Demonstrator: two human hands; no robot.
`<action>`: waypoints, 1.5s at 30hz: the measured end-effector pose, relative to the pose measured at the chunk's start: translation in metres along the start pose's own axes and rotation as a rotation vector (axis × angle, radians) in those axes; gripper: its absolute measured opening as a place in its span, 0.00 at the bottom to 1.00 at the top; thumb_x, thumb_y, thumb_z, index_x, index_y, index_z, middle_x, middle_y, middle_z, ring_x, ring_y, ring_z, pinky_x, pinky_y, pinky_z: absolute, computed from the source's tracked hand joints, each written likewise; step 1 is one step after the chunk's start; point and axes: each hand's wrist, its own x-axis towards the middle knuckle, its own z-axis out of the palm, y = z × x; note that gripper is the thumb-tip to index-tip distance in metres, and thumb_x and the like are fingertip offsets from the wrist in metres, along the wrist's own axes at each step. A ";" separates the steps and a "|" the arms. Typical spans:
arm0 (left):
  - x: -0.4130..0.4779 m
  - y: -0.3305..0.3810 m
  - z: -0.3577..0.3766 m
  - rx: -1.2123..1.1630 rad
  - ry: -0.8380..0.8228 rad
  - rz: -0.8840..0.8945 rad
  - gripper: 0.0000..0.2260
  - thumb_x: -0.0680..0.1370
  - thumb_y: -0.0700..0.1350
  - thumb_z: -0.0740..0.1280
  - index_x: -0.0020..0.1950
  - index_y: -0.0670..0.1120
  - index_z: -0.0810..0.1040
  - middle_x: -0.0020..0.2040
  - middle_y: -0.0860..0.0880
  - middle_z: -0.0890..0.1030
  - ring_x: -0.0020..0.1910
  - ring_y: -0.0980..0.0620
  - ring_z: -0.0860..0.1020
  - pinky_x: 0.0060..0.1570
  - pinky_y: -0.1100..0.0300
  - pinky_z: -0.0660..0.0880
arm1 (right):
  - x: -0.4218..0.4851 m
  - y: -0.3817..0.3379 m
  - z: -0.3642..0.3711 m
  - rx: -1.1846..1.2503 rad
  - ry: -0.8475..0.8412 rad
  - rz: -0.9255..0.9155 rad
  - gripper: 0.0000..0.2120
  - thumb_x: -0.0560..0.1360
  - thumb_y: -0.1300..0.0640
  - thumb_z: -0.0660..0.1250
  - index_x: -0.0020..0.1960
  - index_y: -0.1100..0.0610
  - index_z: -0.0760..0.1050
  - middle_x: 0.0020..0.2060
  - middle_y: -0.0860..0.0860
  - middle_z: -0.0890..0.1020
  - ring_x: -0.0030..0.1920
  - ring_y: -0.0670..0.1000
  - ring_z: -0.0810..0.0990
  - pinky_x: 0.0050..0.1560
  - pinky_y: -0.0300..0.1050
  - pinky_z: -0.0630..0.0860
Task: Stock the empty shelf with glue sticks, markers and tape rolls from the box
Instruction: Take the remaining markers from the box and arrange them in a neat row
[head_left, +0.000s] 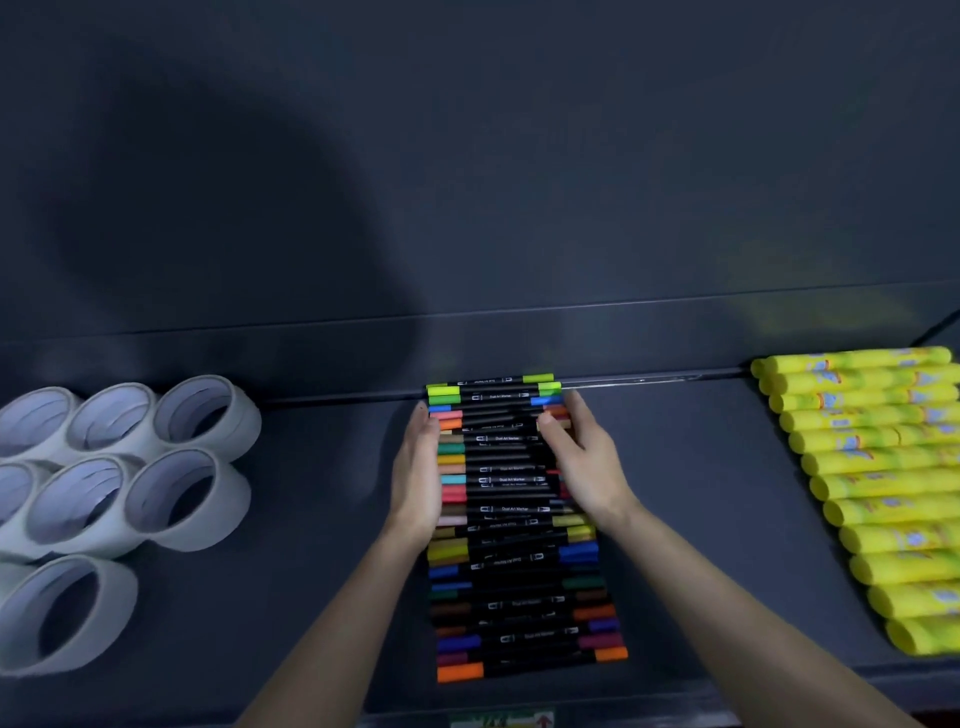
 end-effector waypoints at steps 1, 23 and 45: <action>0.000 0.000 0.000 0.008 0.003 -0.002 0.31 0.67 0.73 0.55 0.70 0.66 0.64 0.72 0.61 0.66 0.70 0.52 0.68 0.66 0.39 0.67 | 0.000 0.000 0.000 -0.011 0.004 -0.004 0.25 0.81 0.51 0.60 0.76 0.51 0.58 0.58 0.44 0.78 0.58 0.41 0.75 0.62 0.34 0.67; 0.033 0.026 0.009 0.394 0.018 0.201 0.25 0.79 0.45 0.57 0.76 0.42 0.60 0.76 0.47 0.63 0.75 0.50 0.59 0.75 0.53 0.55 | 0.039 -0.007 0.004 -0.203 0.006 0.058 0.31 0.78 0.47 0.63 0.75 0.61 0.59 0.72 0.56 0.67 0.72 0.53 0.65 0.73 0.51 0.62; -0.075 -0.043 -0.020 -0.019 0.081 0.071 0.22 0.81 0.47 0.57 0.76 0.51 0.62 0.73 0.56 0.66 0.69 0.60 0.66 0.72 0.55 0.61 | -0.090 0.037 -0.015 0.059 -0.021 0.003 0.32 0.76 0.39 0.59 0.76 0.51 0.59 0.72 0.45 0.68 0.73 0.44 0.64 0.74 0.53 0.62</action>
